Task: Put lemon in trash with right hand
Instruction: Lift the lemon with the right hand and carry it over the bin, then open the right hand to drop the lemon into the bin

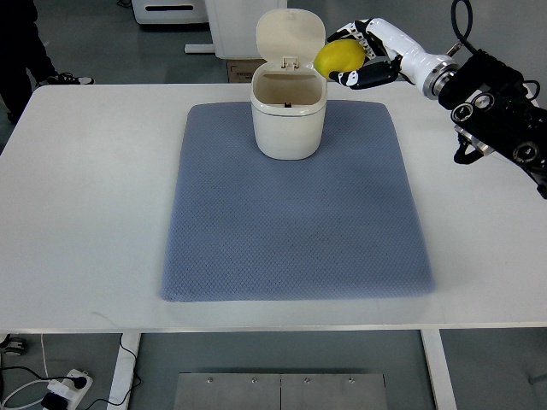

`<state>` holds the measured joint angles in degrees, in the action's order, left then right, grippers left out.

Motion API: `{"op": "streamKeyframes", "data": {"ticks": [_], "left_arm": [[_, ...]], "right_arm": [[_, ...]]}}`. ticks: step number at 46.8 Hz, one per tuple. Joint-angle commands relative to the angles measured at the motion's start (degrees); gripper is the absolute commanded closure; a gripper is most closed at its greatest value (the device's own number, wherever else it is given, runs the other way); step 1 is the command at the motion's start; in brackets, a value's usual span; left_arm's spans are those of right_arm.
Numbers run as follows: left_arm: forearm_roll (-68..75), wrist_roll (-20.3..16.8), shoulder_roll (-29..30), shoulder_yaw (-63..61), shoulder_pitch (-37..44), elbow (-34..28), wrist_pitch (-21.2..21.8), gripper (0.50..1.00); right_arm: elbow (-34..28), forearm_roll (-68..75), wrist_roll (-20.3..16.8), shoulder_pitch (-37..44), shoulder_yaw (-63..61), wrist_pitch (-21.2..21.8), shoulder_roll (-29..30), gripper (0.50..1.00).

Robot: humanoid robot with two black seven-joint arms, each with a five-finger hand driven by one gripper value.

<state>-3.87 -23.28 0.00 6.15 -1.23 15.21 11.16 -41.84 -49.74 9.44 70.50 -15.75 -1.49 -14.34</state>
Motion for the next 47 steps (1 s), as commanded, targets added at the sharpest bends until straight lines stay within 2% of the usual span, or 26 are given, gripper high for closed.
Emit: {"op": "streamKeyframes", "data": {"ticks": [1, 26, 47], "left_arm": [[0.0, 0.0, 0.0, 0.0, 0.0, 0.0, 0.0, 0.500], [0.0, 0.0, 0.0, 0.0, 0.0, 0.0, 0.0, 0.500], [0.0, 0.0, 0.0, 0.0, 0.0, 0.0, 0.0, 0.500]], "right_arm": [[0.0, 0.0, -1.3, 0.8, 0.2, 0.0, 1.0, 1.000], [7.3, 0.0, -2.8, 4.9, 6.3, -2.4, 10.6, 1.000], [9.8, 0.2, -2.6, 4.2, 6.5, -4.1, 12.8, 1.000]]}}
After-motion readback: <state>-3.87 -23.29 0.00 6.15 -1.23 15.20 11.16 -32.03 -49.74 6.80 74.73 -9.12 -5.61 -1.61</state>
